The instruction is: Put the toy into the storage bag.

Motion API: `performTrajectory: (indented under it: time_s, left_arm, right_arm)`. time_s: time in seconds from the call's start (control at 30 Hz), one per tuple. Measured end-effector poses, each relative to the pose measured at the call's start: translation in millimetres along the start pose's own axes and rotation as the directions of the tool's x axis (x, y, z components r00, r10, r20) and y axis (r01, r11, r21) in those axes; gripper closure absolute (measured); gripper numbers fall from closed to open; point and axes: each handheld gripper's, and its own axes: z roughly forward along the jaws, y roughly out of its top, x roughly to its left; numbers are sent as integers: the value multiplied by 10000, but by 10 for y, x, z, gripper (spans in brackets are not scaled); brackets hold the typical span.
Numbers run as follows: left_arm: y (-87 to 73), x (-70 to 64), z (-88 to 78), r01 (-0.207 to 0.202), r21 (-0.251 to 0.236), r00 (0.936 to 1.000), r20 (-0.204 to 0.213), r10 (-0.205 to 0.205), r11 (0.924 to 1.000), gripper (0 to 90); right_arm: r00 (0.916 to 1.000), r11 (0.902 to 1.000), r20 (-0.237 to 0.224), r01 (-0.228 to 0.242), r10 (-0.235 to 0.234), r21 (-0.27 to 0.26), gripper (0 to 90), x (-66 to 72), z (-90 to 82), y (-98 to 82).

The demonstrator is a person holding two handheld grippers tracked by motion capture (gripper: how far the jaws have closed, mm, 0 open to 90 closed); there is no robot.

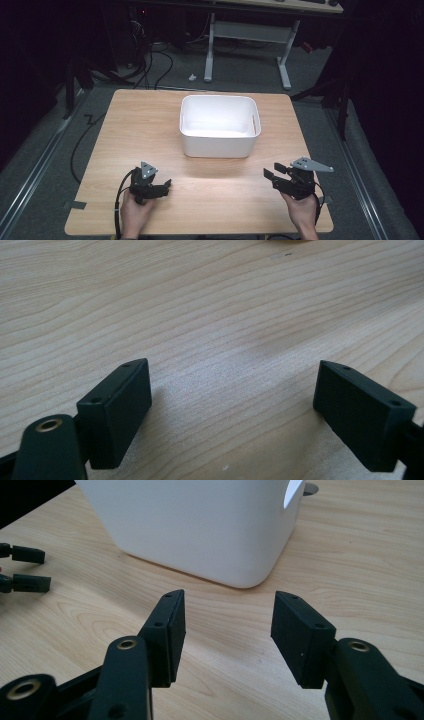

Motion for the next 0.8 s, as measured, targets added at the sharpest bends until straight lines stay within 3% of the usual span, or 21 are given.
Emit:
performTrajectory:
  time_s: [0.8]
  left_arm:
    - [0,0,0,0,0,10000,-1,0,10000,158]
  right_arm:
    - [9986,9980,170,-512,506,378,484,-110,213,-166]
